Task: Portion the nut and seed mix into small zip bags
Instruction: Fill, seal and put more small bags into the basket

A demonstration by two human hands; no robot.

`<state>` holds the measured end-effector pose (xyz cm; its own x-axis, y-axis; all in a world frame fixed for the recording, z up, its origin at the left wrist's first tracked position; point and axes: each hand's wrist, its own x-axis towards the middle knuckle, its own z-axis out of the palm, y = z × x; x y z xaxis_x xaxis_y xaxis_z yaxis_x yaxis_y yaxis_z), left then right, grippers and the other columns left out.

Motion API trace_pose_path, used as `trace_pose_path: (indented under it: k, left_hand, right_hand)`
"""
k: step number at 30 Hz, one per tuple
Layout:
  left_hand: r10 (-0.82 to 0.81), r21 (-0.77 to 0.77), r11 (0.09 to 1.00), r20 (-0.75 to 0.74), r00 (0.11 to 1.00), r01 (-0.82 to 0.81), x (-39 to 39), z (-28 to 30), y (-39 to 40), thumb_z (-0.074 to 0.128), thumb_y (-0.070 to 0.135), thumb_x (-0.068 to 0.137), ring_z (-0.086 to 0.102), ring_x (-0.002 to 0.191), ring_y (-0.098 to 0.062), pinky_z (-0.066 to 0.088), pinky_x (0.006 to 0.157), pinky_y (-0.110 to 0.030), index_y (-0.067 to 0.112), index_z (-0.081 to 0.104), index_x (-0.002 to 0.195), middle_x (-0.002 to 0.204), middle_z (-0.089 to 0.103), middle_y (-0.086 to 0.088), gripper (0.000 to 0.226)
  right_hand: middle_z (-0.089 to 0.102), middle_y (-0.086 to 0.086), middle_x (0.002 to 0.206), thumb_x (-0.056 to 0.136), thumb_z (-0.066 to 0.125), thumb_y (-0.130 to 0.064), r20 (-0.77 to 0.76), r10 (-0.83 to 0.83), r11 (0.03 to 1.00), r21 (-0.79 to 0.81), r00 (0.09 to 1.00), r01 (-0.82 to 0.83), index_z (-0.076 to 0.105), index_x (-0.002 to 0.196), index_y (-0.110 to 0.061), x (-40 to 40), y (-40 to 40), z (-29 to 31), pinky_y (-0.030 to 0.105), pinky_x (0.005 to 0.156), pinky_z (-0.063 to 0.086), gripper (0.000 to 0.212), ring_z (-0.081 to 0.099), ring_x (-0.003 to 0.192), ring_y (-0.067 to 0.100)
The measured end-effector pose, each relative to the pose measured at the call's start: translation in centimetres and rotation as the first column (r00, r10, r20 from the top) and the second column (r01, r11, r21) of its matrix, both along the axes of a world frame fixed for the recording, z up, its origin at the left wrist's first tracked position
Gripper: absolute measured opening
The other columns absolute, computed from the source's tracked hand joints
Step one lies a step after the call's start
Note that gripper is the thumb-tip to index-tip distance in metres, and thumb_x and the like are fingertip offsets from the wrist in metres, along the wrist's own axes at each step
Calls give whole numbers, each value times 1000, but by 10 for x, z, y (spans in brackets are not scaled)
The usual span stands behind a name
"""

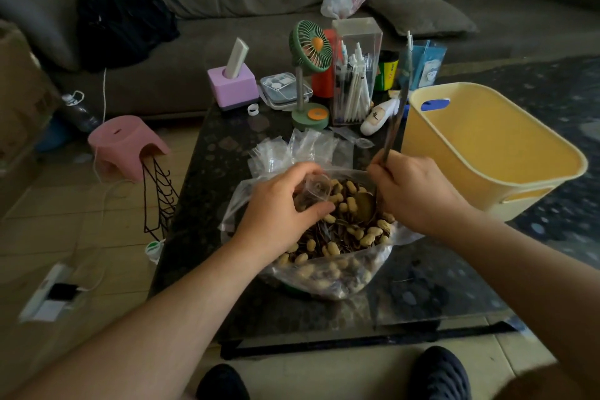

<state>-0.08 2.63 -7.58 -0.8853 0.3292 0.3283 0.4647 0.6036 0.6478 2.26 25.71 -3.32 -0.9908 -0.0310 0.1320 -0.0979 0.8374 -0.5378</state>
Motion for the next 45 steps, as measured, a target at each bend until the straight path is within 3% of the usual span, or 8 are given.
trace_pose_path:
  k: [4, 16, 21, 25, 29, 33, 41, 45]
  left_hand:
    - [39, 49, 998, 106, 994, -44, -2, -5, 1, 92, 41, 77, 62, 115, 10, 43, 96, -6, 34, 51, 142, 123, 70, 22, 77]
    - [92, 155, 978, 280, 956, -140, -4, -7, 1, 88, 44, 80, 68, 104, 7, 59, 95, -34, 39, 72, 119, 109, 75, 22, 43]
    - [38, 186, 977, 317, 948, -102, -2, -9, 3, 89, 47, 77, 69, 106, 4, 59, 98, -39, 41, 68, 116, 110, 75, 24, 44]
    - [32, 194, 975, 363, 931, -109, -1, -10, 7, 89, 46, 78, 68, 108, 6, 57, 101, -37, 43, 64, 113, 112, 75, 23, 44]
    - [25, 208, 971, 390, 920, -115, 1, -9, 10, 89, 44, 80, 66, 105, 10, 52, 96, -26, 45, 61, 109, 110, 75, 23, 41]
    - [34, 204, 971, 401, 915, -126, 2, -7, 11, 89, 45, 79, 69, 104, 4, 56, 95, -31, 46, 61, 111, 110, 76, 18, 42]
    - [14, 222, 968, 418, 908, -117, 2, -5, 13, 88, 41, 80, 69, 104, 5, 58, 97, -35, 41, 62, 111, 111, 75, 25, 41]
    - [7, 222, 969, 419, 908, -110, 2, -5, 14, 88, 45, 78, 70, 105, 4, 59, 98, -42, 43, 60, 110, 111, 76, 24, 42]
  right_hand:
    - [70, -1, 80, 108, 48, -32, 50, -90, 981, -166, 995, 98, 62, 93, -27, 0, 2, -4, 48, 75, 59, 21, 69, 73, 20]
    - [75, 3, 82, 109, 49, -29, 132, -220, 899, -357, 967, 253, 65, 96, -22, 2, 0, 11, 25, 58, 58, 22, 72, 62, 11]
    - [74, 2, 75, 108, 51, -34, 49, -267, 880, -394, 963, 264, 66, 94, -22, 8, 6, 34, 51, 76, 63, 24, 72, 66, 16]
    - [72, -1, 74, 108, 50, -35, -107, -247, 894, -408, 963, 184, 64, 93, -28, 15, 3, 49, 37, 67, 62, 21, 70, 65, 12]
    - [67, -5, 71, 109, 49, -32, -321, -89, 977, -214, 943, 19, 61, 93, -25, 19, -7, 48, 29, 58, 50, 21, 65, 65, 11]
    - [59, -7, 78, 108, 47, -27, -459, 116, 993, 49, 881, -105, 63, 103, -15, 18, -12, 38, 32, 62, 42, 21, 54, 66, 13]
    - [66, -5, 74, 109, 48, -28, -411, -38, 996, -93, 911, -1, 64, 99, -16, 11, -3, 32, 40, 66, 52, 22, 64, 67, 15]
    - [63, -10, 77, 109, 50, -25, -431, 72, 996, -12, 899, -86, 65, 102, -15, 15, -6, 32, 37, 68, 51, 19, 62, 71, 13]
